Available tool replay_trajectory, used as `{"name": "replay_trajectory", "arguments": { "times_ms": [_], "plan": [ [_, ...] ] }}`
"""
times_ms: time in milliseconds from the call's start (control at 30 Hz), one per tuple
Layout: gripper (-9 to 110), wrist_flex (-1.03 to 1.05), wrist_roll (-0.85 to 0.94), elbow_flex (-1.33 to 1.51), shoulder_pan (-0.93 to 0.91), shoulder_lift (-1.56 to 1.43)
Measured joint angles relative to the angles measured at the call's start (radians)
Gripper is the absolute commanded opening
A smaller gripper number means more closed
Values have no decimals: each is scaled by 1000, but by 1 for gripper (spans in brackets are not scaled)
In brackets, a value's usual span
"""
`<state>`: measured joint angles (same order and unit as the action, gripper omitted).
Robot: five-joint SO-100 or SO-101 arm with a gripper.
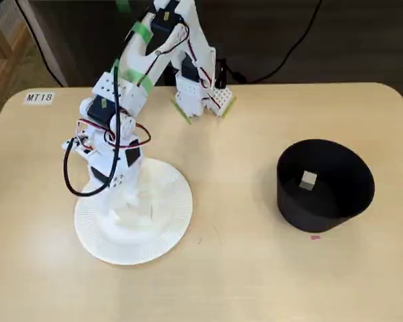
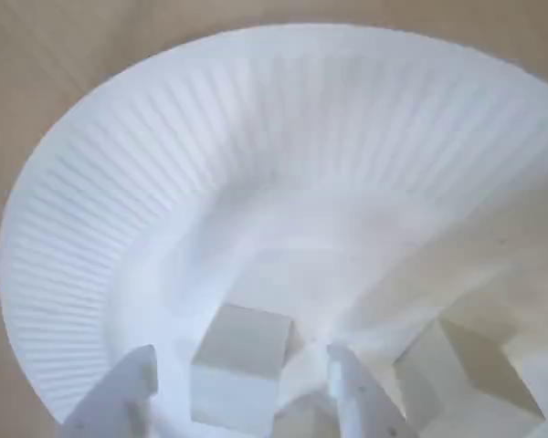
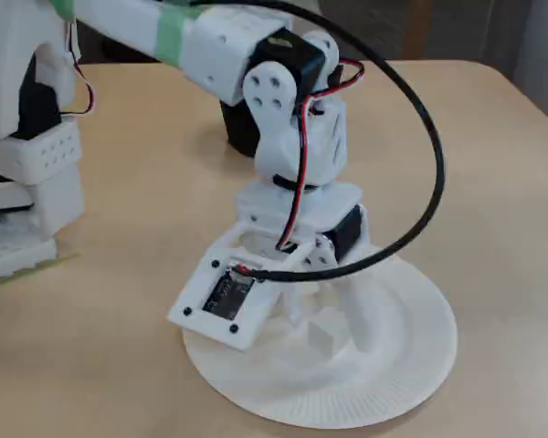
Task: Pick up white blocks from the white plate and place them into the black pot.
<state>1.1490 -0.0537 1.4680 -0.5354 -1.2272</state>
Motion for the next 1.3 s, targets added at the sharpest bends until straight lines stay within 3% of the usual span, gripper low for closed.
{"name": "replay_trajectory", "arguments": {
  "times_ms": [67,300,467,667,767,867,967,1100,1200,1300],
  "plan": [
    [-2,-26,-28,-11,-3,28],
    [-2,-41,-6,-80,0,67],
    [-2,12,9,-106,98,-179],
    [-2,121,-63,-150,538,-634],
    [-2,132,-67,-112,827,-695],
    [-2,11,-64,44,1078,-703],
    [-2,-196,-57,253,1187,-696],
    [-2,-426,-35,431,1186,-624],
    [25,-491,-12,453,1163,-560],
    [35,-500,32,471,1154,-554]
  ]
}}
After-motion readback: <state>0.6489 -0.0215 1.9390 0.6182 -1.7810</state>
